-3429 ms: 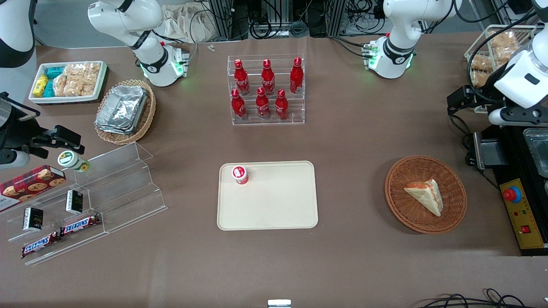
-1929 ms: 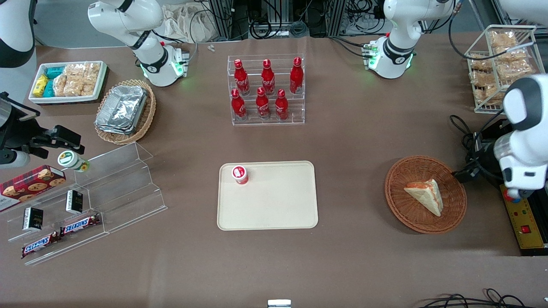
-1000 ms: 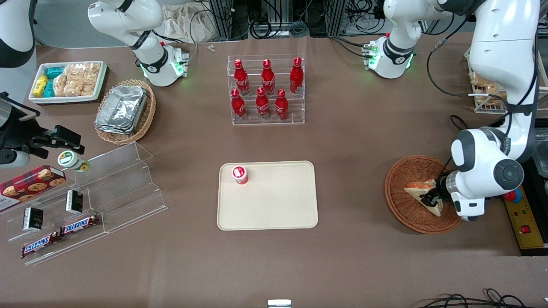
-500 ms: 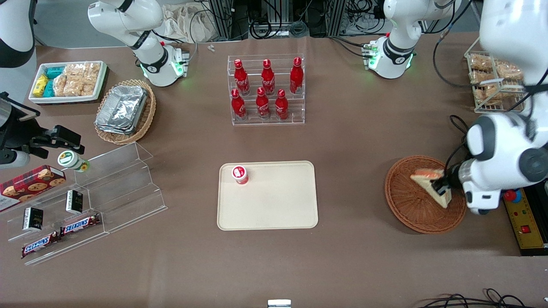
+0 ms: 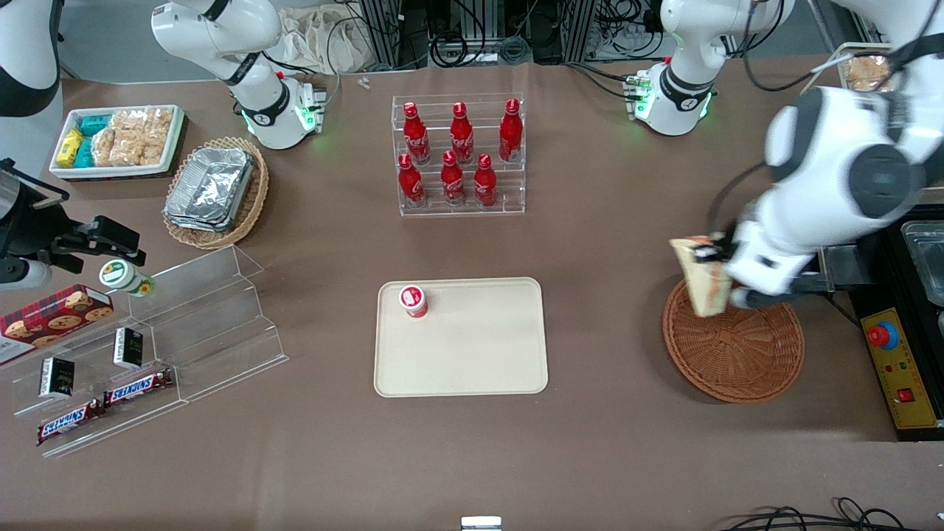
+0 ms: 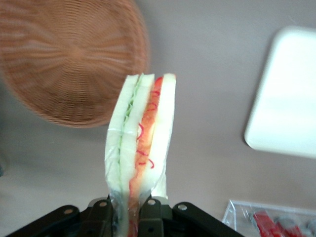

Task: Place sandwich from basket to tray
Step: 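Lift the sandwich and carry it with the left gripper to the tray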

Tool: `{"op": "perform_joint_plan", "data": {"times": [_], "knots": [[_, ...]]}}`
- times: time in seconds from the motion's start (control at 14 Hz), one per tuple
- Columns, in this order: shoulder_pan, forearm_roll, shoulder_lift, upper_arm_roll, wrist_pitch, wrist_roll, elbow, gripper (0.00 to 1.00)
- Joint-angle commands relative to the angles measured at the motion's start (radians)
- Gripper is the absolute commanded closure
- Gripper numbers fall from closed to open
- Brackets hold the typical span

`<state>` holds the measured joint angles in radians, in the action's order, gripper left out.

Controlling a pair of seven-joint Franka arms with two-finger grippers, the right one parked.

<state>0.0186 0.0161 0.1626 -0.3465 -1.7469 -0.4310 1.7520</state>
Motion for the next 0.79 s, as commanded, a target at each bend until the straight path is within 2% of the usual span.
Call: {"op": "perform_joint_plan", "data": {"times": [0.0, 0.07, 0.21, 0.29, 0.5, 0.57, 0.71], "knots": [[0.007, -0.022, 0.060, -0.153, -0.086, 0.002, 0.001, 1.00], [0.007, -0.037, 0.098, -0.199, -0.130, -0.018, 0.001, 1.00], [0.006, -0.088, 0.182, -0.276, -0.251, -0.186, 0.003, 1.00], [0.001, -0.161, 0.233, -0.308, -0.305, -0.257, -0.003, 1.00], [-0.118, -0.422, 0.435, -0.316, -0.350, -0.438, -0.102, 1.00], [-0.127, -0.465, 0.493, -0.316, -0.350, -0.480, -0.152, 1.00], [-0.146, -0.484, 0.551, -0.316, -0.353, -0.494, -0.175, 1.00]]}}
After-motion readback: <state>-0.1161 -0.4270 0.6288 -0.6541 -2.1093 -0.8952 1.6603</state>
